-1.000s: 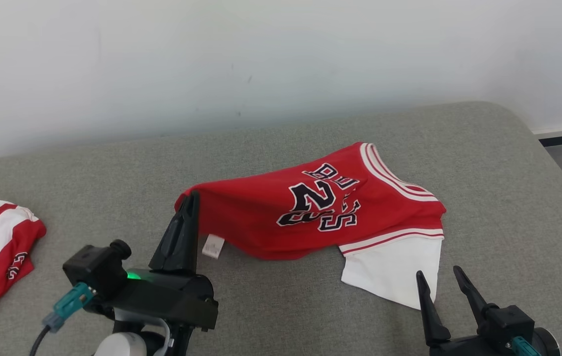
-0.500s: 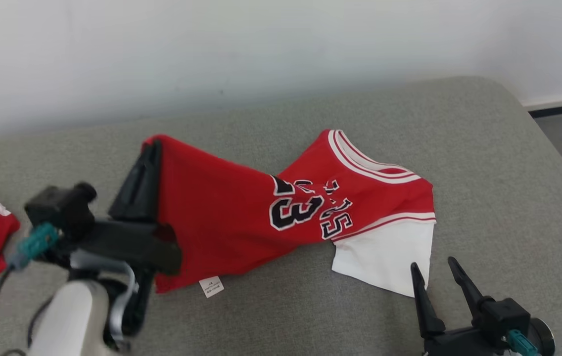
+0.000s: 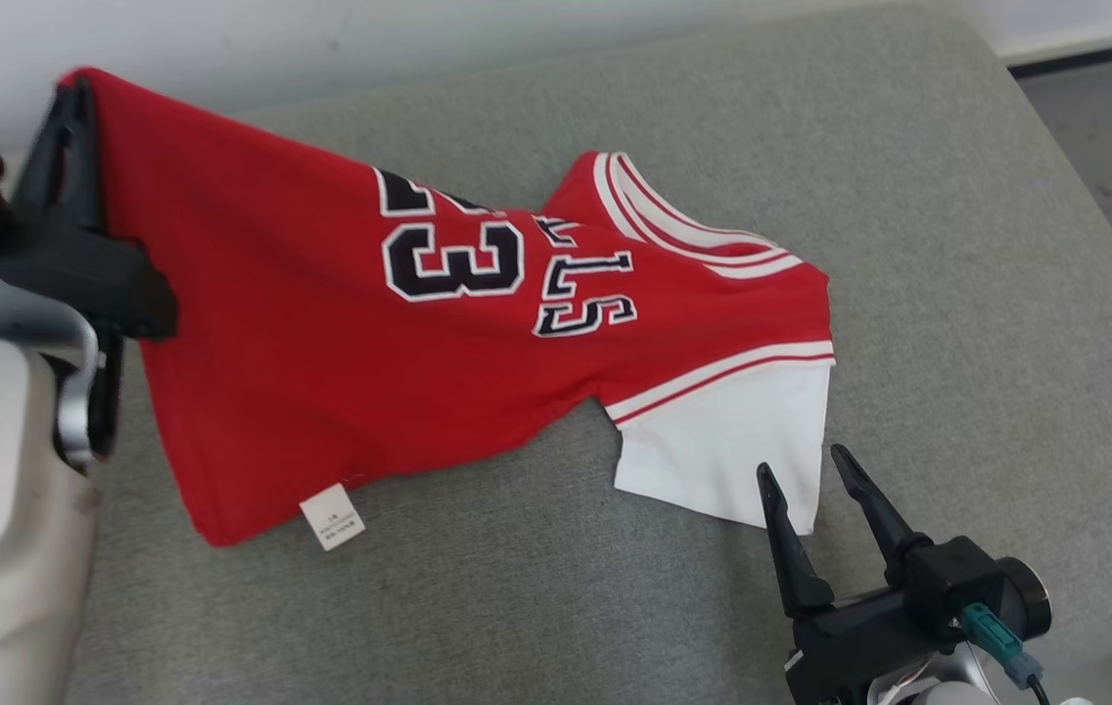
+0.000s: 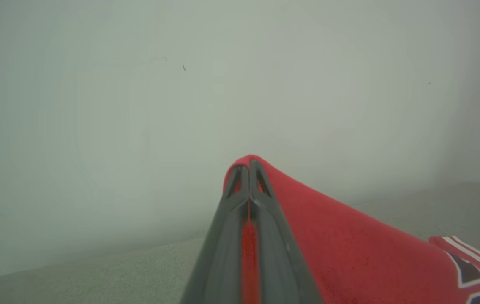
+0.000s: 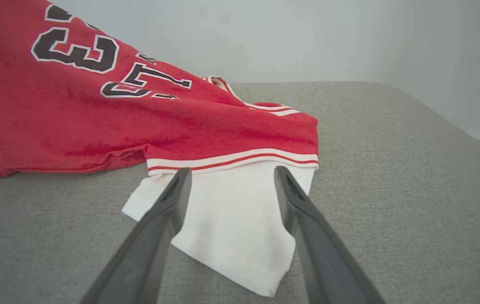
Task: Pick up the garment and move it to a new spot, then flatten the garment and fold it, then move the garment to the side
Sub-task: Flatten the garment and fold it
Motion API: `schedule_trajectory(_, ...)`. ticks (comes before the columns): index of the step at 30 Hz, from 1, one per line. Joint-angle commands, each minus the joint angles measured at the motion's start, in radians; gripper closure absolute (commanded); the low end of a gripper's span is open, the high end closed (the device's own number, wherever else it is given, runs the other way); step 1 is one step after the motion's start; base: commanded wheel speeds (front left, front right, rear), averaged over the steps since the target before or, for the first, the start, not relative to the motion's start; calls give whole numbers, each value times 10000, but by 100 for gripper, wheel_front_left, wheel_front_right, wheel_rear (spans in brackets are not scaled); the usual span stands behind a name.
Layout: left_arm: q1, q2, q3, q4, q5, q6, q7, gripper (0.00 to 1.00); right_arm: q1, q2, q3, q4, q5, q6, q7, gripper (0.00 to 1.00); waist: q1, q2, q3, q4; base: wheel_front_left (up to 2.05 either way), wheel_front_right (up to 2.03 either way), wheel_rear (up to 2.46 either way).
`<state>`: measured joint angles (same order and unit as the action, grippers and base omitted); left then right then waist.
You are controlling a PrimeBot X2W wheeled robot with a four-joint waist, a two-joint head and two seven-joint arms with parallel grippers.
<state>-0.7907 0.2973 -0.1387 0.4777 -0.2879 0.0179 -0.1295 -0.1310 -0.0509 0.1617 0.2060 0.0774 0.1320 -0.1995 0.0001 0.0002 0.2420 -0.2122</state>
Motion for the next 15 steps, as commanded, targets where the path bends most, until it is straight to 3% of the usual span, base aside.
schedule_trajectory(1,-515,193,95,442,122,78,-280,100,-168,12,21,-63,-79,-26,-52,0,-1,-2,800,-575,0,0,0)
schedule_trajectory(7,-1255,341,153,1340,275,264,-743,100,-264,11,87,-73,-194,-26,3,0,-1,-2,1025,-623,0,0,0)
schedule_trajectory(8,-1331,310,193,1534,209,279,-776,65,-256,11,85,-62,-199,-26,17,0,-1,-2,1031,-606,0,0,0)
schedule_trajectory(9,-1375,252,194,1727,158,301,-833,0,-235,11,70,-66,-209,-26,23,0,-1,-2,1019,-570,0,0,0)
schedule_trajectory(15,-861,-326,122,2463,-68,170,-1208,0,-75,11,-121,10,-224,-26,80,0,-1,-2,708,-133,0,0,0)
